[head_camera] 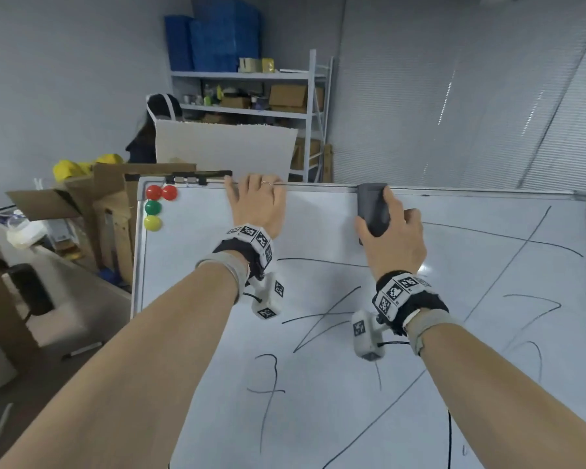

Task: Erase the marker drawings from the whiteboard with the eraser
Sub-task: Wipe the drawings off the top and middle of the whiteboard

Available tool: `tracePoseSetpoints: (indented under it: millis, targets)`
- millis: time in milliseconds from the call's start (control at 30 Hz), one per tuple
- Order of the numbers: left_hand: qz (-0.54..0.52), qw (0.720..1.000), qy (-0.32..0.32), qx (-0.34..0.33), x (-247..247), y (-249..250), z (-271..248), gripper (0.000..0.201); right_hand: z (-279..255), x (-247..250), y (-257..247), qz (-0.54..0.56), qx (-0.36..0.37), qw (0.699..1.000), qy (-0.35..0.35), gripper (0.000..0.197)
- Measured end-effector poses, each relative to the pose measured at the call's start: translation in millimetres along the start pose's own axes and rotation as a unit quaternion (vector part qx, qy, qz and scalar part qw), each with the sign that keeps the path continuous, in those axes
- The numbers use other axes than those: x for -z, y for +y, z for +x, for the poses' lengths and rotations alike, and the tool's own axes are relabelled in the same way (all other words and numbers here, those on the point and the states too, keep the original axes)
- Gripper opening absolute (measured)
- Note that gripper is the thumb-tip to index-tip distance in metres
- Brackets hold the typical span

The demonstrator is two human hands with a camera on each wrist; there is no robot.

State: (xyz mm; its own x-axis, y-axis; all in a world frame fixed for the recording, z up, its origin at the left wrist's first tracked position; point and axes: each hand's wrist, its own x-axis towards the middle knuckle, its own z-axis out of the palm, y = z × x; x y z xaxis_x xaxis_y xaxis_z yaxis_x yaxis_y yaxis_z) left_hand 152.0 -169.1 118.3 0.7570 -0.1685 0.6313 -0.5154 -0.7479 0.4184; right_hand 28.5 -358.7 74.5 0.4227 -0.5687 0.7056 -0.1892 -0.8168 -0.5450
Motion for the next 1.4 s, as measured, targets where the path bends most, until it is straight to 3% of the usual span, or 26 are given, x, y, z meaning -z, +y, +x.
tracePoseSetpoints:
  millis: [100, 233, 367, 433, 566, 700, 800, 933, 1066, 1133, 1233, 1400]
  targets:
    - [-0.013, 1.0, 0.008, 0.006, -2, -3, -1, 0.035, -10, -8, -14, 0.014, 0.034, 0.999, -0.025, 0.067]
    - [-0.02, 1.0, -0.001, -0.002, -2, -11, 2, 0.038, -32, -28, -47, -0.006, 0.145, 0.983, -0.111, 0.068]
    - [-0.021, 1.0, -0.003, -0.004, 0, -14, 4, 0.038, -35, -31, -48, -0.02, 0.145, 0.983, -0.106, 0.067]
    - [-0.016, 1.0, -0.016, 0.006, 1, -9, 6, 0.04, -29, -23, -28, -0.039, 0.108, 0.99, -0.079, 0.068]
    - [0.017, 0.999, -0.011, 0.036, -3, -3, 8, 0.045, -14, 6, 33, -0.052, -0.083, 0.995, -0.003, 0.071]
    - [0.045, 0.998, 0.027, 0.044, -8, 7, 3, 0.044, -7, 24, 59, -0.082, -0.117, 0.99, 0.02, 0.073]
    - [0.035, 0.997, 0.036, 0.057, -8, 13, 2, 0.045, -8, 18, 37, -0.055, -0.077, 0.995, -0.003, 0.069]
    - [0.021, 0.996, 0.065, 0.061, -7, 4, 1, 0.039, -18, -1, -14, -0.032, 0.09, 0.991, -0.091, 0.068]
    - [0.021, 0.993, 0.087, 0.074, -3, -4, 2, 0.039, -17, -5, -23, -0.045, 0.126, 0.987, -0.09, 0.064]
    - [0.013, 0.992, 0.075, 0.098, -3, 3, 3, 0.044, -11, 3, -4, -0.052, 0.111, 0.99, -0.074, 0.065]
    - [0.005, 0.99, 0.044, 0.134, -9, 32, 8, 0.048, 3, 26, 47, -0.053, 0.026, 0.997, -0.05, 0.069]
    - [0.026, 0.997, -0.06, 0.028, -46, 118, 1, 0.055, 22, 71, 127, -0.073, -0.075, 0.994, -0.023, 0.07]
